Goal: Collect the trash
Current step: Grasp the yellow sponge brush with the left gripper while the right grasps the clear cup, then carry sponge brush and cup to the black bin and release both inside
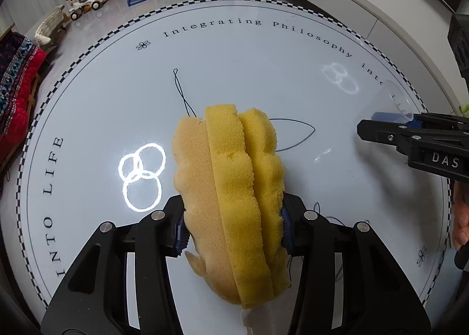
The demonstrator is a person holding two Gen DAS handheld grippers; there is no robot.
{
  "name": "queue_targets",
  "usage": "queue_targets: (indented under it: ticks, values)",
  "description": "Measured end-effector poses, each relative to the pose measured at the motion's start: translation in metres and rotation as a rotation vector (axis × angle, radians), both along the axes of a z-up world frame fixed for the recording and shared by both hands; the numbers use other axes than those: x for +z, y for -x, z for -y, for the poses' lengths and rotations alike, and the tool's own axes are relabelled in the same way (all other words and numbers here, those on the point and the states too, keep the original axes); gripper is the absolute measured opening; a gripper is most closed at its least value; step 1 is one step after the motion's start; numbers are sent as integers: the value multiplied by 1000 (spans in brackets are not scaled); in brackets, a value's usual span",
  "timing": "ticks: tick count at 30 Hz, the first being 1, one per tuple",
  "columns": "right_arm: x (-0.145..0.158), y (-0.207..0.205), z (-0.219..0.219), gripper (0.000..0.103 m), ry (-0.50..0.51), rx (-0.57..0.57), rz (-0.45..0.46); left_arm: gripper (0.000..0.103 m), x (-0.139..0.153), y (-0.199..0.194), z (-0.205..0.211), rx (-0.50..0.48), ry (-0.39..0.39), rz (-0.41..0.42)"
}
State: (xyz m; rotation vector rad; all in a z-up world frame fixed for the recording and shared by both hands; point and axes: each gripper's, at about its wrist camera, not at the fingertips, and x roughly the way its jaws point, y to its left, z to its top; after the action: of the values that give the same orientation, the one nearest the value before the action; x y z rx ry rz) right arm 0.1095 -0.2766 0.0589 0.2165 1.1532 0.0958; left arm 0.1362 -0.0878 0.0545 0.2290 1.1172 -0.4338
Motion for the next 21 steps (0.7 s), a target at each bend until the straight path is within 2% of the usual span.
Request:
queue_targets:
  ticks: [9, 21]
  values:
    - [22, 50, -43, 38, -20, 64, 12, 47, 29, 53, -31, 80, 36, 34]
    - [39, 140, -115, 38, -1, 184, 28, 47, 41, 148, -95, 205, 81, 87]
